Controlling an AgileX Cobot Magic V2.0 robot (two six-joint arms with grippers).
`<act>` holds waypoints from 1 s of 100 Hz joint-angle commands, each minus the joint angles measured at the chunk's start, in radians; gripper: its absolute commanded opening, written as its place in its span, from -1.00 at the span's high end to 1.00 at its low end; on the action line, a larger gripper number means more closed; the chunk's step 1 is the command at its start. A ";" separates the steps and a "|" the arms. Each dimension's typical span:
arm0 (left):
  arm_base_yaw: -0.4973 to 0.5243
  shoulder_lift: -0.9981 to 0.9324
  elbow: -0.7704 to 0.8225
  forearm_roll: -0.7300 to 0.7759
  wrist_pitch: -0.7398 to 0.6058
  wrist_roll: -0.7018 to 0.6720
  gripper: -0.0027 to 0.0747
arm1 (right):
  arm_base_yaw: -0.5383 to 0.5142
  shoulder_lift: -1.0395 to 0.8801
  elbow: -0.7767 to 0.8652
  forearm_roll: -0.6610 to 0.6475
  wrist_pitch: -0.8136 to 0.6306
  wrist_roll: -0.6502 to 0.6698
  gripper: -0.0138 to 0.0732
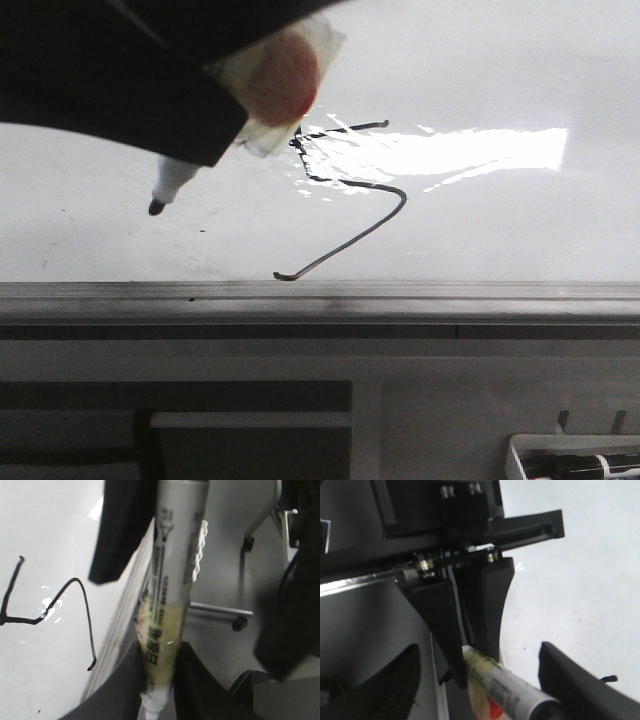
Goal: Write number 5 on whiteboard
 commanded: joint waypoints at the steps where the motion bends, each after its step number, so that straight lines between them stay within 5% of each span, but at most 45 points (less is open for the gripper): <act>1: 0.002 -0.011 -0.020 -0.065 -0.117 -0.096 0.99 | -0.022 -0.053 -0.043 -0.019 -0.082 -0.007 -0.51; 18: 0.002 -0.011 0.040 -0.065 -0.351 -0.356 0.99 | -0.109 -0.130 -0.045 -0.019 -0.058 0.032 -0.20; 36: 0.002 -0.011 0.107 -0.093 -0.547 -0.492 0.99 | -0.230 -0.180 -0.039 -0.019 0.027 0.112 0.84; 56: 0.000 0.047 0.158 -0.159 -0.723 -0.492 0.99 | -0.301 -0.189 -0.018 -0.015 0.022 0.117 0.78; 100: 0.000 0.218 0.145 -0.289 -0.770 -0.500 0.98 | -0.303 -0.190 -0.008 -0.013 0.038 0.130 0.78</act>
